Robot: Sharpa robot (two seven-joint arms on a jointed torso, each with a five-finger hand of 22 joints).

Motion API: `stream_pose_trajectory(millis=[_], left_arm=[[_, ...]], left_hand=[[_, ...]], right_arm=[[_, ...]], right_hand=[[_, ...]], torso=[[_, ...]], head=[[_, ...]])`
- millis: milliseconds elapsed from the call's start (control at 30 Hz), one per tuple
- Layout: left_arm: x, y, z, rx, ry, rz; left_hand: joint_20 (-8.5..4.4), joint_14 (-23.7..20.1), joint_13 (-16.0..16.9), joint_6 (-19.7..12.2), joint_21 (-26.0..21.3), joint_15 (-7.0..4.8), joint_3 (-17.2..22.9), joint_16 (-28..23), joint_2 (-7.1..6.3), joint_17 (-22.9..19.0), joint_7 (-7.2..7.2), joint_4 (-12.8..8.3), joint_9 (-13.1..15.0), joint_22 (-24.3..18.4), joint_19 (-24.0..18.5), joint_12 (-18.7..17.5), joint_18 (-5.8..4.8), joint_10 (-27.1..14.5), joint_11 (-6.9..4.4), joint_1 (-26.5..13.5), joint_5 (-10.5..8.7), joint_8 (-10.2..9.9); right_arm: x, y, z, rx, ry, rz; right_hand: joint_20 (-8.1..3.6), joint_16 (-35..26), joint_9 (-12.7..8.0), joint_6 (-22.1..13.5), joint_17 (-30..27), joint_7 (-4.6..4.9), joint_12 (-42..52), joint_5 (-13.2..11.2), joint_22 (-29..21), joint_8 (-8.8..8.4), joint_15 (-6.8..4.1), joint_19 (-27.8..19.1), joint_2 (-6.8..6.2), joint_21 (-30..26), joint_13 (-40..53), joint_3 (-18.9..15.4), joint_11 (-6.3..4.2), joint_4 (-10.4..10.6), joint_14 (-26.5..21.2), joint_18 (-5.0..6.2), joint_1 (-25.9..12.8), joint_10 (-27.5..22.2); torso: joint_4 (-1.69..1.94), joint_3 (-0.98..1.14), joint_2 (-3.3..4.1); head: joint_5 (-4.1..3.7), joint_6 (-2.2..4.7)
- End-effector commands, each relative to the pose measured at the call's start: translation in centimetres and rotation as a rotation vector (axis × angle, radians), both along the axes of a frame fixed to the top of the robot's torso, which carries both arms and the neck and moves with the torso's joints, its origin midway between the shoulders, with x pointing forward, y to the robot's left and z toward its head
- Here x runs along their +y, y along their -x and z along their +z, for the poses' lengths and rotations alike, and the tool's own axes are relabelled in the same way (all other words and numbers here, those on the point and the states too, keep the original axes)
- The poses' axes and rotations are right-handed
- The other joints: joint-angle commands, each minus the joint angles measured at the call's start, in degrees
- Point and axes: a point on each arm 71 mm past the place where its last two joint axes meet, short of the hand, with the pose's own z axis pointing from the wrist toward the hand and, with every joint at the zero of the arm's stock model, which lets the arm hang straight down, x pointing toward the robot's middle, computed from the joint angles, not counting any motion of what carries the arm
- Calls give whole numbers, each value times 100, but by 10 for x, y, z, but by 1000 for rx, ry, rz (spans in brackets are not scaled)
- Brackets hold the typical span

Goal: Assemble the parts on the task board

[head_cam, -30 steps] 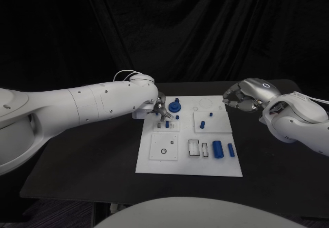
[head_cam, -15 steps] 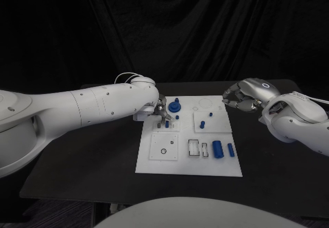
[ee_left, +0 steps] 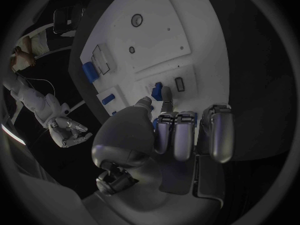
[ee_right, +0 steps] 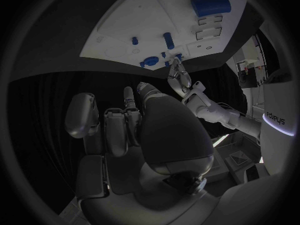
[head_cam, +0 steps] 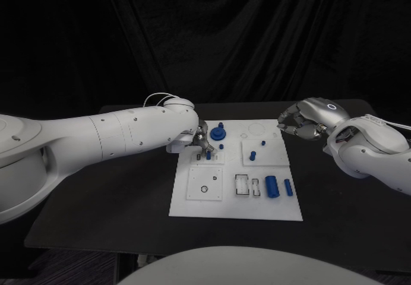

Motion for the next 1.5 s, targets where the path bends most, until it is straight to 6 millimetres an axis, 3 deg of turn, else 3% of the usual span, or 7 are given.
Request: stream_pose_trajectory(millis=[33, 133, 500, 767, 1067, 1233, 1500], left_arm=[[-3, 2, -1, 11, 15, -13], [-4, 2, -2, 14, 14, -14], [-4, 3, -5, 17, 17, -15], [-3, 4, -6, 11, 23, -7], [-2, 4, -7, -5, 34, 5], [-1, 4, -6, -17, 47, 11], [0, 4, -5, -47, 73, 25]], left_hand=[[-3, 616, 1497, 31, -39, 25, 54, 15, -25, 1507, 15, 1, -13, 983, -25, -5, 13, 607, 23, 71, 74, -28], [-7, 616, 1497, 29, -51, 19, 130, 15, -64, 1507, 7, -19, -32, 986, -27, -5, 15, 607, 17, 145, 323, -42], [-13, 616, 1497, 34, -62, 13, 246, 15, -116, 1507, -2, -37, -47, 994, -27, -5, 15, 607, 9, 227, 549, -50], [-18, 616, 1497, 53, -55, 6, 334, 15, -144, 1507, -14, -59, -46, 1005, -17, -5, 13, 607, -1, 282, 661, -41], [-31, 616, 1497, 87, -49, -10, 506, 15, -175, 1507, -35, -93, -36, 1017, -6, -5, 10, 607, -19, 363, 601, -18], [-50, 616, 1497, 128, -35, -29, 707, 15, -257, 1507, -57, -138, -7, 1035, 13, -5, 5, 607, -40, 423, 706, 21], [-77, 616, 1497, 170, -44, -56, 1064, 15, -381, 1507, -85, -212, 44, 1046, 20, -5, 5, 607, -68, 473, 710, 77]], right_arm=[[0, 0, -1, 1, 2, -11], [0, 0, -1, 1, 1, -10], [1, 0, -1, 4, 3, -11], [1, -1, -1, 5, 4, -13], [1, -1, -1, 7, 5, -14], [1, -1, -2, 8, 6, -16], [1, -1, -2, 11, 8, -19]], right_hand=[[6, -23, -7, 25, 1079, 2, -24, 21, 855, -29, -2, -7, 18, -23, 606, 38, 0, -8, 333, 78, -54, -48], [5, -28, -8, 28, 1076, 2, -25, 35, 854, -29, -2, -9, 16, -30, 604, 43, 0, -12, 331, 79, -52, -49], [5, -45, -12, 32, 1067, 1, -35, 80, 849, -31, -3, -17, 13, -55, 594, 64, -1, -27, 325, 84, -33, -61], [4, -48, -16, 37, 1066, 3, -42, 142, 849, -33, -2, -18, 15, -67, 588, 91, 1, -38, 324, 85, -15, -68], [4, -54, -19, 38, 1063, 5, -43, 184, 847, -35, -1, -20, 11, -78, 586, 107, 3, -45, 322, 86, -4, -70], [5, -62, -22, 40, 1058, 6, -52, 225, 842, -37, 1, -30, 8, -103, 577, 125, 5, -52, 318, 91, 8, -80], [6, -86, -24, 41, 1045, 8, -62, 260, 833, -39, 3, -45, 4, -140, 567, 142, 8, -60, 309, 97, 21, -93]], torso=[[0, 0, 0], [-2, -1, -3], [1, 0, 2], [2, -1, 1], [-1, -2, -2], [2, -1, 0], [6, -1, -1]], head=[[-2, -1], [3, -1], [3, -1], [12, -1], [29, -1], [28, -1], [40, -1]])
